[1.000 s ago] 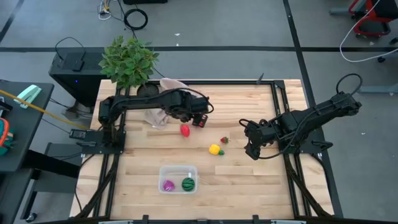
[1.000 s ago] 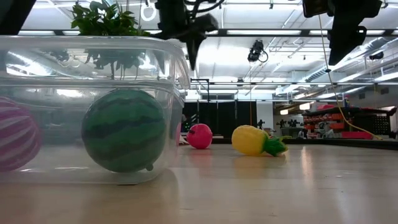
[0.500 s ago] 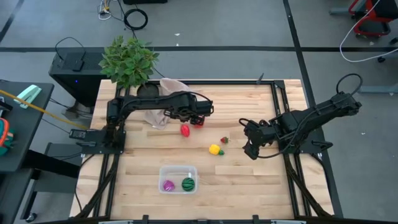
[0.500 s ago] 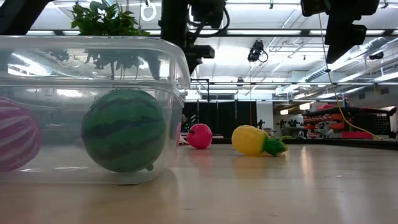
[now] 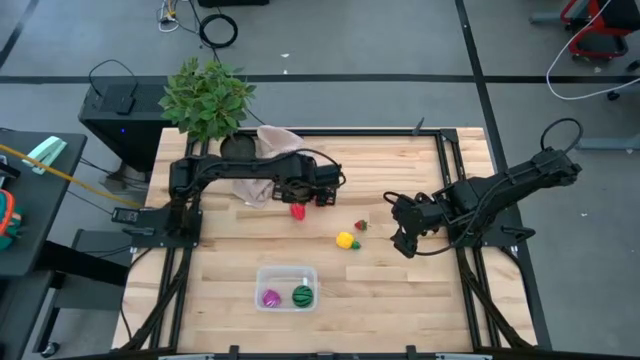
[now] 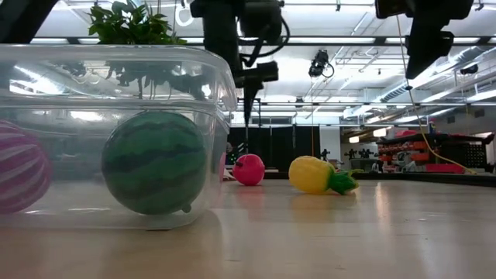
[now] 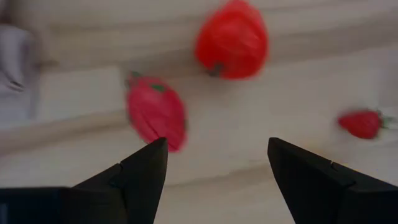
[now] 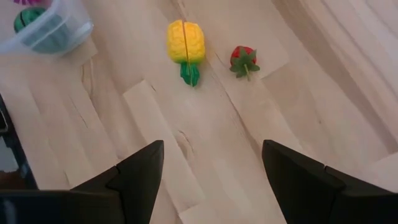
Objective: Pick and placing Produce into tupperware
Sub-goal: Put the dragon fruit into the transparent bin
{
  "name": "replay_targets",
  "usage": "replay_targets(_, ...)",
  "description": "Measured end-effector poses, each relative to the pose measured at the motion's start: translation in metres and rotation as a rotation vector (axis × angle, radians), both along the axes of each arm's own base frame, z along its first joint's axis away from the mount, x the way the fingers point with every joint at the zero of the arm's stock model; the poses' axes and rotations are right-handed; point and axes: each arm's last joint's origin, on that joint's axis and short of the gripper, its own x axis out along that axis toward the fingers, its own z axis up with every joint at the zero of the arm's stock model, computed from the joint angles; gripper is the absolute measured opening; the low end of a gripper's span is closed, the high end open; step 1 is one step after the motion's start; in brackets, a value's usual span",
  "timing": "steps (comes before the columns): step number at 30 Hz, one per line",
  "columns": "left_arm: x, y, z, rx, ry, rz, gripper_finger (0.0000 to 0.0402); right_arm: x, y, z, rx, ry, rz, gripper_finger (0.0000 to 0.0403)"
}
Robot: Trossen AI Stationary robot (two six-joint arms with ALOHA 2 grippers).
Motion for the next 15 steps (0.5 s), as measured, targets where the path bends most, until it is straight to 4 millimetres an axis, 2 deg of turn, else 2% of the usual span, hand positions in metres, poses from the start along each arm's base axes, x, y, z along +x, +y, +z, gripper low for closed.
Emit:
replay_targets(4, 0.004, -0.008, 0.001, 0.028, -0.049, 0.014, 0.0281, 0.0, 0.0, 0.0, -0.018, 0.008, 0.057, 0.0277)
replay_targets(9, -0.009, -0.007, 0.0, 0.037, 0.083, 0.039, 0.0281, 0.0, 0.0, 0.0, -0.021, 0.009, 0.073, 0.0277)
replay_targets(15, -0.014, 0.002, 0.017, 0.053, 0.012, 0.006, 0.0274, 0.0, 0.0, 0.0, -0.026, 0.005, 0.086, 0.0277)
